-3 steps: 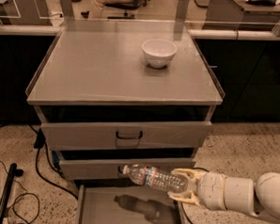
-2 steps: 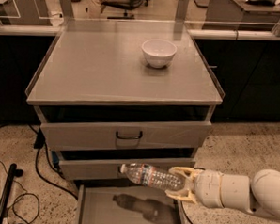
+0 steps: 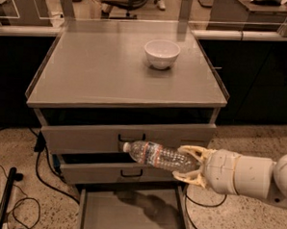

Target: Pick water bottle from bottom drawer and place on counter

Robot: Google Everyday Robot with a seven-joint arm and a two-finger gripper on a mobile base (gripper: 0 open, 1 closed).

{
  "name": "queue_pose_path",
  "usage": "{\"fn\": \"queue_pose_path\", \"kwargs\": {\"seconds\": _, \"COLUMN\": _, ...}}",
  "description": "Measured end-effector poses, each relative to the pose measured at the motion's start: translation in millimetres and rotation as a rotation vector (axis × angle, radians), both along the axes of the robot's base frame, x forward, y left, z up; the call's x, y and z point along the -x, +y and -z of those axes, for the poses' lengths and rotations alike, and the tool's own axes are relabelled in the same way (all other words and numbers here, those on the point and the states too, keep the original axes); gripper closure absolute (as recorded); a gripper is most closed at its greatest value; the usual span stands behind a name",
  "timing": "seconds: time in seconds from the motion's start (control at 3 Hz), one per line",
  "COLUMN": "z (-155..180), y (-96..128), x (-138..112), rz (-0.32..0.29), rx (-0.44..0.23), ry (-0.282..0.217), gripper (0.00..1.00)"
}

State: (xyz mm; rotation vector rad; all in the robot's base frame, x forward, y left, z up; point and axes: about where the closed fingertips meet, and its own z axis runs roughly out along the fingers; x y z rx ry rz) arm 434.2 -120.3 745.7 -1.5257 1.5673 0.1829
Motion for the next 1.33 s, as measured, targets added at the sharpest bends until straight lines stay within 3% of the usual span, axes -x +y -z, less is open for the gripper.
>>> {"fn": "queue_pose_path", "kwargs": {"seconds": 0.33, "z": -48, "y": -8, "x": -13, "rz": 0.099, "rx": -0.052, "ry": -0.042, "gripper": 1.00}}
{"fn": "queue_pose_path", "kwargs": {"seconds": 1.0, "z": -104, "y": -7, "x": -24, "rz": 0.224, "rx": -0.269, "ry": -0.105, "gripper": 1.00}}
{"fn": "queue_pose_path", "kwargs": {"seconds": 1.33, "z": -108, "y": -3, "x": -28, "rz": 0.219, "rx": -0.263, "ry": -0.113, "gripper": 1.00}}
